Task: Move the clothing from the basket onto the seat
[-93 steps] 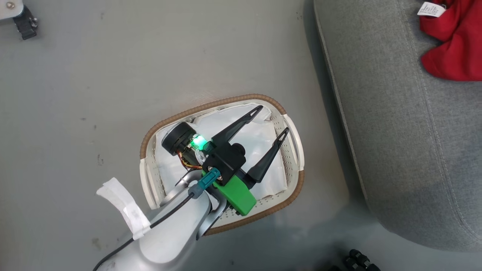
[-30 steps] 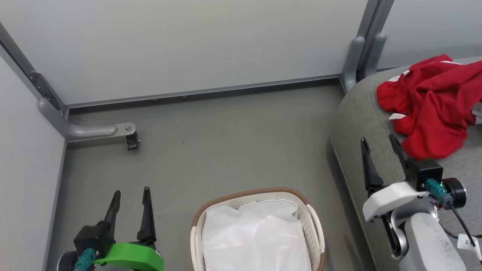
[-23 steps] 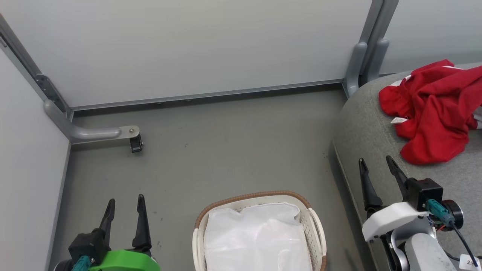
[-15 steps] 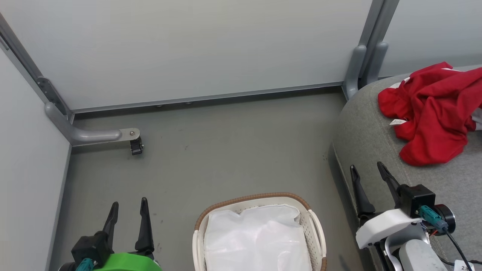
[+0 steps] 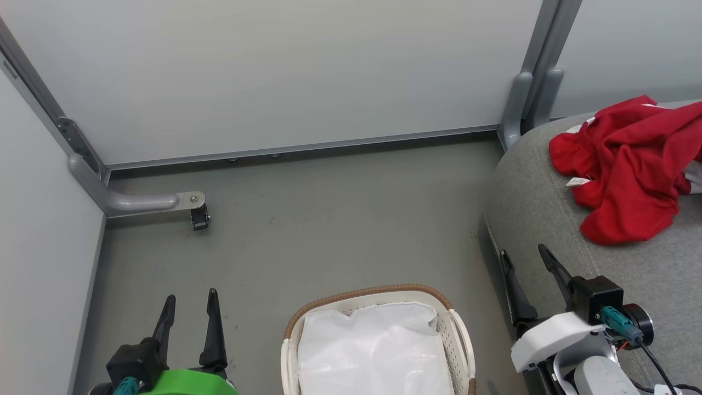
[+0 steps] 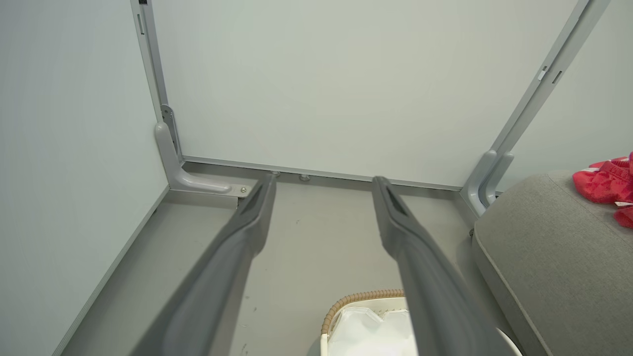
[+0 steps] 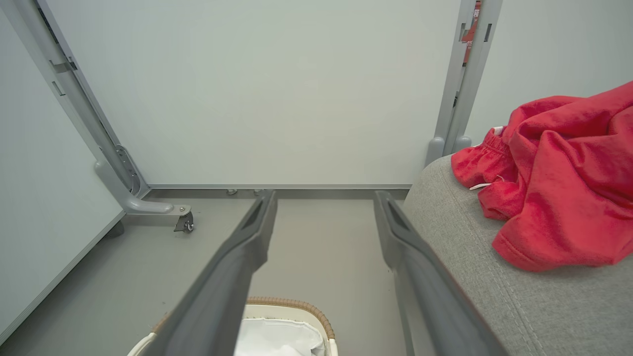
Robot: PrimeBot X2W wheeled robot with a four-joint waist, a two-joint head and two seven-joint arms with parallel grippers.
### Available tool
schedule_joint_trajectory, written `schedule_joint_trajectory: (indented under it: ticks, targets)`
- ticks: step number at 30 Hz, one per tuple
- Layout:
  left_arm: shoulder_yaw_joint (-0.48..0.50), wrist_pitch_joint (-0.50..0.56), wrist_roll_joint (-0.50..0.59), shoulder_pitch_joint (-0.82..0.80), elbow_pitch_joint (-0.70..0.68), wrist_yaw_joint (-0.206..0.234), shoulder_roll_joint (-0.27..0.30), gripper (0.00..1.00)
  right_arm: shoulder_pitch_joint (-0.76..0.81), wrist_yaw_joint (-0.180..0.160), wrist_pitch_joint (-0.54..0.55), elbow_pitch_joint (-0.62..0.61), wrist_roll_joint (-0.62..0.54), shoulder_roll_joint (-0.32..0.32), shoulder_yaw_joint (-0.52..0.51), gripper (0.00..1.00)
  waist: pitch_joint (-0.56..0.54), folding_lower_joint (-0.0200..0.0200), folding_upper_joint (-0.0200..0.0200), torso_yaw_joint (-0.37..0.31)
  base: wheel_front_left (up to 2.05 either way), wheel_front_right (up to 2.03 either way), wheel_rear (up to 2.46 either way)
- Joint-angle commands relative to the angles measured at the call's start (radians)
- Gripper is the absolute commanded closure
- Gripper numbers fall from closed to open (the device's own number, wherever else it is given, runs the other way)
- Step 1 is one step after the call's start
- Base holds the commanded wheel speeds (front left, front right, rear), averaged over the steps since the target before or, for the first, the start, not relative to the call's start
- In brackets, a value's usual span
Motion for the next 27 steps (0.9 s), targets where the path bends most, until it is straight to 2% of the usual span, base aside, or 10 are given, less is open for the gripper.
schedule_joint_trajectory:
  ticks: [1,8,9,14,27]
  targets:
    - [-0.002,0.001,0.005,0.014,-0.007,-0.003,0.0,0.0,0.017,-0.001,-0.004,0.002,0.008,-0.004,0.003,0.0,0.0,0.0001,0.0105,0.001,0.0,0.0,0.0]
    - [-0.014,0.001,0.013,0.018,-0.012,0.0,0.0,0.0,0.019,-0.001,-0.004,0.001,0.01,-0.004,0.01,0.0,0.003,0.0001,0.0105,0.002,0.0,0.0,0.0]
    - [-0.016,0.0,0.004,0.001,-0.009,0.0,0.0,1.0,0.004,0.0,0.0,0.001,0.006,0.0,0.01,1.0,0.003,0.0001,0.0,0.001,0.0,0.0,0.0]
    - [-0.017,0.004,-0.016,0.0,0.023,-0.001,-0.001,1.0,0.017,0.0,0.006,0.029,0.024,0.005,0.008,1.0,0.003,0.0001,0.0001,0.001,0.0,0.0,0.0]
    - [0.018,0.068,-0.243,-0.026,0.016,-0.011,0.0,1.0,0.017,0.0,0.071,0.009,0.272,0.004,-0.027,1.0,0.001,0.0001,0.0012,-0.003,0.0,0.0,0.0]
